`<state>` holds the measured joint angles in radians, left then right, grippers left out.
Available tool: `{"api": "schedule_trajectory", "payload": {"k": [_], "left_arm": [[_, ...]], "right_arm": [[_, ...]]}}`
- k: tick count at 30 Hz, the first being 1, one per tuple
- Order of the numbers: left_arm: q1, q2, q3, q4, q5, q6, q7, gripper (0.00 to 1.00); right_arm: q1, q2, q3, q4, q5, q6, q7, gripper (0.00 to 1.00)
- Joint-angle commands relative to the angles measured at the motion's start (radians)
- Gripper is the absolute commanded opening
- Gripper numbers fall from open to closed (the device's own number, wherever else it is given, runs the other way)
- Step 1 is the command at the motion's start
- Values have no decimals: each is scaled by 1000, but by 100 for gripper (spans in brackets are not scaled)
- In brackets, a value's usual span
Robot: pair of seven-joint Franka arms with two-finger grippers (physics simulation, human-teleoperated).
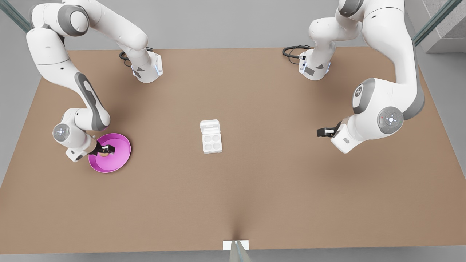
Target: Pack egg into the box and close the box lid
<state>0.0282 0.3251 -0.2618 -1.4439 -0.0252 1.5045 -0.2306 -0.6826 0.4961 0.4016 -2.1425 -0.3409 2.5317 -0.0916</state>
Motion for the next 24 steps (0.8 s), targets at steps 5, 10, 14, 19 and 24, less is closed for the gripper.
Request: {"api": "schedule_trajectory", "payload": {"k": [5,10,14,19,24], "left_arm": [[-1,-1,-1,0,2,-1,-9,100],[-1,-1,-2,0,14,-1,-9,100],[-1,-1,-1,0,16,-1,-12,100],[-2,0,-1,0,16,-1,-12,100],[-1,0,-1,0,21,-1,-12,100]], "right_arm": [[-6,1,0,-16,-1,48,-7,100],[-25,13,-1,-14,-21,62,-7,100],[-26,13,-1,-16,-21,62,-5,82],[-23,21,-1,-16,-20,79,-5,77],[-25,18,-1,-19,-20,79,-5,62]]}}
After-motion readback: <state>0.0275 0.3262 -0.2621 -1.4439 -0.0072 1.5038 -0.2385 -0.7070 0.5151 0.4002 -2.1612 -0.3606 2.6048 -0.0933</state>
